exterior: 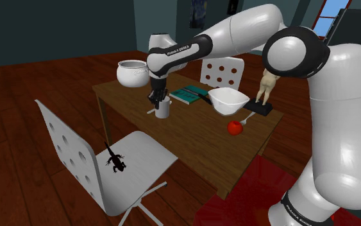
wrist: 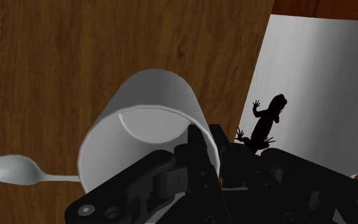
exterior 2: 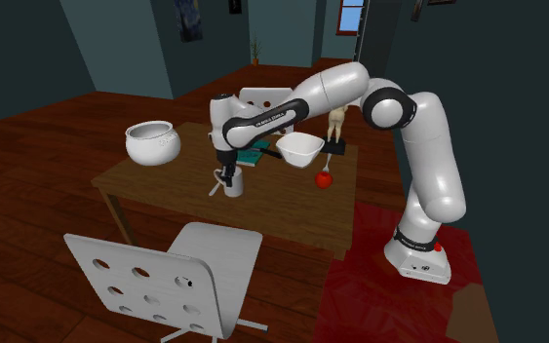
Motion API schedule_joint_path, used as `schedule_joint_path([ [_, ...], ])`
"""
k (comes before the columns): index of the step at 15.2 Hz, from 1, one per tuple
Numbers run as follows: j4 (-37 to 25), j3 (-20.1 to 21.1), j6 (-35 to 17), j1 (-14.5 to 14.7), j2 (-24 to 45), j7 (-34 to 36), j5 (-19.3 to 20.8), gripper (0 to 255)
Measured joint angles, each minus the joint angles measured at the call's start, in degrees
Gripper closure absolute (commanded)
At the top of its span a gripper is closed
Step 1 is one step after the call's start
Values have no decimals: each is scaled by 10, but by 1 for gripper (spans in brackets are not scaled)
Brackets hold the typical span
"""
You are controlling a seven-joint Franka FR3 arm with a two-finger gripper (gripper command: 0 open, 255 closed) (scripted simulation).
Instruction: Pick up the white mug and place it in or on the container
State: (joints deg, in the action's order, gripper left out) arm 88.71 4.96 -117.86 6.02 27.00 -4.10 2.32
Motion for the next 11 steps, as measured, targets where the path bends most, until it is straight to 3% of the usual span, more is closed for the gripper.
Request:
schedule_joint_path([
  [11,-58,1,76,1,-18,-1,-2,255],
])
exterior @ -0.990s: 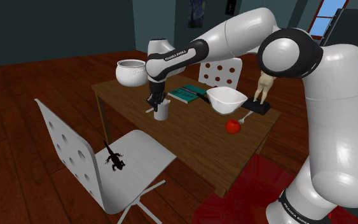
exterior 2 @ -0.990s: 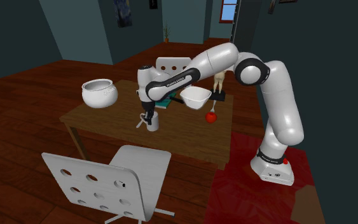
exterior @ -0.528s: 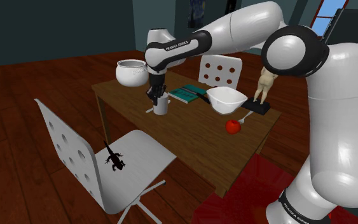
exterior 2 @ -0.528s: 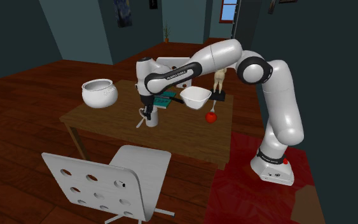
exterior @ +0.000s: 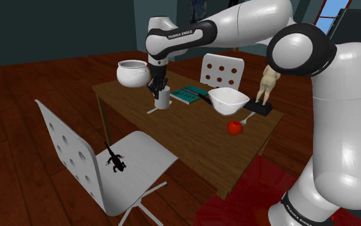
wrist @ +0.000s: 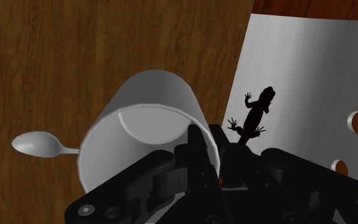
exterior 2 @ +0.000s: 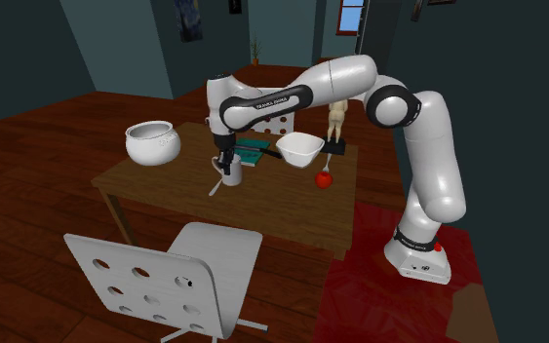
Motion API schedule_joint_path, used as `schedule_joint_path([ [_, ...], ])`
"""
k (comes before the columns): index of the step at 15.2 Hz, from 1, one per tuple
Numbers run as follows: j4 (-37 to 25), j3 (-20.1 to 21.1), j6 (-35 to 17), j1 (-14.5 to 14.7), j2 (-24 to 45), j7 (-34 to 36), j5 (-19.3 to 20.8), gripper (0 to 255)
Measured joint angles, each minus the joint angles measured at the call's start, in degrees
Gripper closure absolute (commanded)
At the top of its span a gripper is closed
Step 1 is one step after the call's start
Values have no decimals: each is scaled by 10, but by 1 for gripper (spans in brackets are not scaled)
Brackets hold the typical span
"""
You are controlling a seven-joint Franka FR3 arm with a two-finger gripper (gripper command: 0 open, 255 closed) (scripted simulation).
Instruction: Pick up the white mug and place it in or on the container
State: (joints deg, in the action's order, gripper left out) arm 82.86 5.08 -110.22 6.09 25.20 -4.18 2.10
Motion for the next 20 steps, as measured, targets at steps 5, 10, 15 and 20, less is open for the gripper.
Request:
schedule_joint_path([
  [5,-26,1,33,1,-7,1,-1,255],
  [10,-66,0,71,0,-5,-2,-1,255],
  [15,-111,1,114,3,-2,-1,-1,255],
  [20,-119,-1,135,-6,-15,-12,-3,255],
])
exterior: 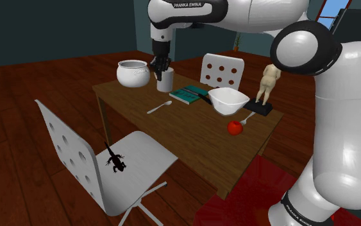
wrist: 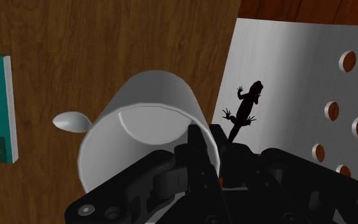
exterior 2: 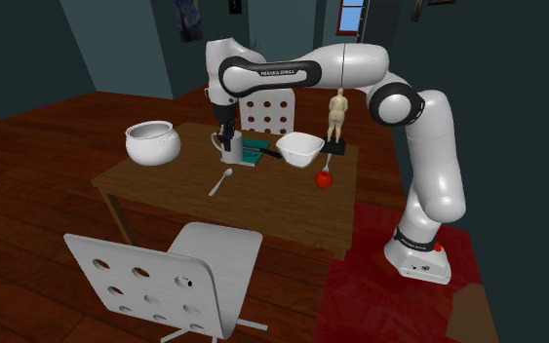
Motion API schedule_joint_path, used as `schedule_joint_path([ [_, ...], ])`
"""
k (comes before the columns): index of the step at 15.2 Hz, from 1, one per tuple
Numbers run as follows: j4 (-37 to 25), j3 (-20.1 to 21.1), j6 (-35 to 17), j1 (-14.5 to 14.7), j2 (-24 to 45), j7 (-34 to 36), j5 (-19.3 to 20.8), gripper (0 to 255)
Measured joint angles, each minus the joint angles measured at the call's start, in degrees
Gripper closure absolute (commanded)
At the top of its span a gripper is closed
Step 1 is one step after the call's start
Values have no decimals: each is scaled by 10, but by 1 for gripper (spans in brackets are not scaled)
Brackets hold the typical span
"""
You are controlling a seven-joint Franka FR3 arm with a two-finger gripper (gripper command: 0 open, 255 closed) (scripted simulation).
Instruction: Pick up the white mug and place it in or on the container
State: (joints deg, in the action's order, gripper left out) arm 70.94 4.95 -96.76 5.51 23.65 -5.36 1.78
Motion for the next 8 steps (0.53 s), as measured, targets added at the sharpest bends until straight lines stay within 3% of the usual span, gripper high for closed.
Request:
schedule_joint_path([
  [8,117,-27,-29,-66,-88,-90,-17,255],
])
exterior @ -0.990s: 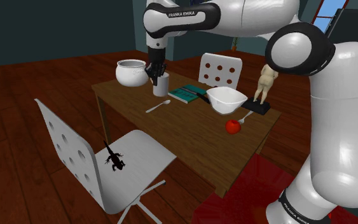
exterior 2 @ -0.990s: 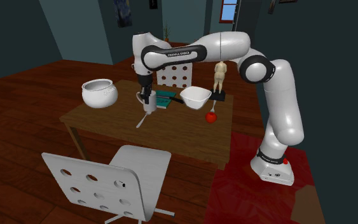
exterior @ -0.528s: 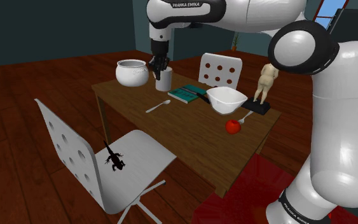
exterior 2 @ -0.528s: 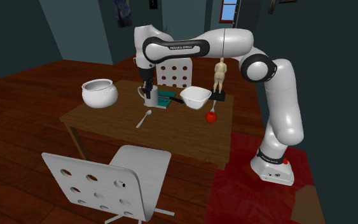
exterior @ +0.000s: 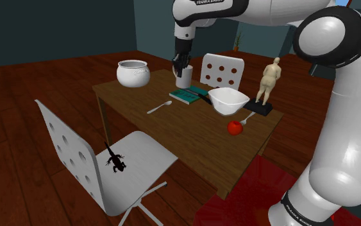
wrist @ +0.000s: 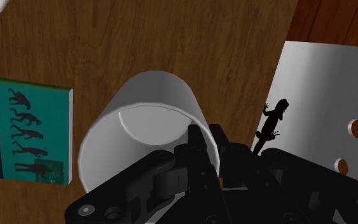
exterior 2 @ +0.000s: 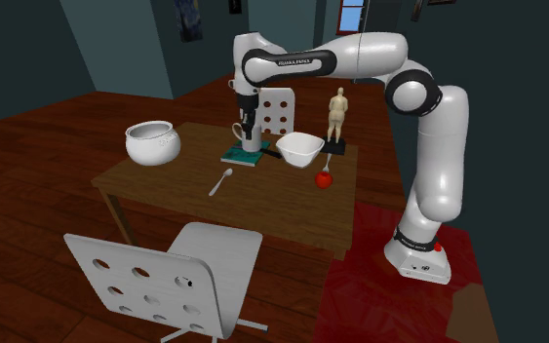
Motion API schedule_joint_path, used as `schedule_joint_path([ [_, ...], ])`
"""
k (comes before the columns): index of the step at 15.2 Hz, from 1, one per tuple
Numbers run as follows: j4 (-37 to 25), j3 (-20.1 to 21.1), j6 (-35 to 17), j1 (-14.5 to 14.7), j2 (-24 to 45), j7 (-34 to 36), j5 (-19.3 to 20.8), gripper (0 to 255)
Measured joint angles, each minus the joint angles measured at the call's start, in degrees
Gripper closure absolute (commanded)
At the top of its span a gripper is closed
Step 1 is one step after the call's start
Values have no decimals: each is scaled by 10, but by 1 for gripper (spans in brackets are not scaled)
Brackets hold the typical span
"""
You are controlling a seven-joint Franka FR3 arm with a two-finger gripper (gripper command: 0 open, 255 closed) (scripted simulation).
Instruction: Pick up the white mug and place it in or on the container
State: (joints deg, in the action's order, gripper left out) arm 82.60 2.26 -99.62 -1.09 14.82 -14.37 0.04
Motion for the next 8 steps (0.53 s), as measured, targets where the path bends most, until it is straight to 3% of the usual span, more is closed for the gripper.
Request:
schedule_joint_path([
  [8,83,-38,-16,-61,-65,-100,-12,255],
])
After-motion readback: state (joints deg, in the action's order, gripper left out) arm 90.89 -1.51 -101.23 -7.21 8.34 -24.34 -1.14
